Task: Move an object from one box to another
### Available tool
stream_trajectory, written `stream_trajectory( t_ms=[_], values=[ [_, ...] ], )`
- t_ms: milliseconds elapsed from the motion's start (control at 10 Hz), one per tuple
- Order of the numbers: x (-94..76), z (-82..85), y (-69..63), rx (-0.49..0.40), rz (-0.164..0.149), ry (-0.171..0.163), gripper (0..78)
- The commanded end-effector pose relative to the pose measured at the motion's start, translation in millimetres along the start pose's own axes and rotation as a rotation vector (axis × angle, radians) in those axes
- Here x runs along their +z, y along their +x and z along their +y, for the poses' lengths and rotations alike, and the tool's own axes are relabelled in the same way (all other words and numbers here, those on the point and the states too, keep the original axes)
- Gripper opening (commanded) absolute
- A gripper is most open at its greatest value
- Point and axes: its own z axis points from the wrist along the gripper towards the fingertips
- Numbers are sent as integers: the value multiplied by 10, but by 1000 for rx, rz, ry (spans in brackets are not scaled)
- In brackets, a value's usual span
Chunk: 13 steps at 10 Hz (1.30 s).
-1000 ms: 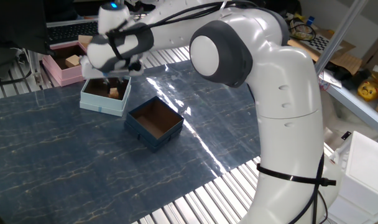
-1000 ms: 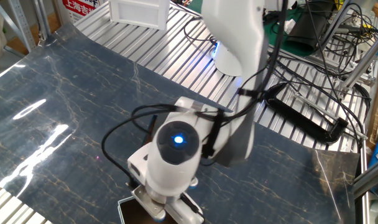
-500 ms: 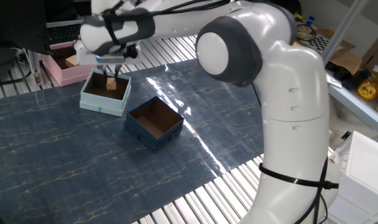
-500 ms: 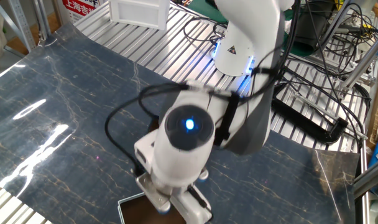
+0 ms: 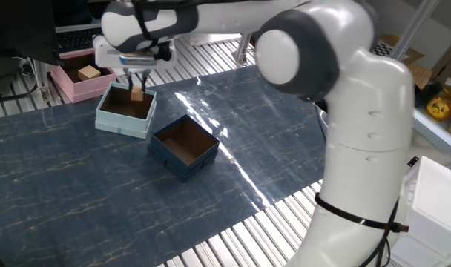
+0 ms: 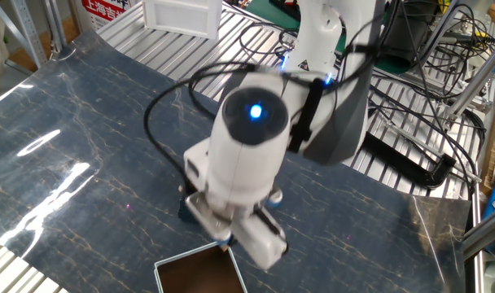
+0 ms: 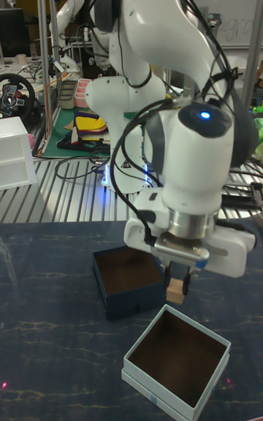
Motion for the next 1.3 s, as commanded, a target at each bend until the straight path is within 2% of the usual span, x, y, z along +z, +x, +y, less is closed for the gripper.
stream_trajectory(
  t_ms=[100, 200, 500, 1000, 1300],
  values=[
    [-86, -233, 292, -19, -10, -6, 14],
    [-59, -336, 419, -34, -11, -5, 14],
    [71, -582, 687, -75, -33, -11, 14],
    [258, -849, 905, -140, -54, -15, 14],
    [354, -987, 954, -187, -63, -12, 14]
  ],
)
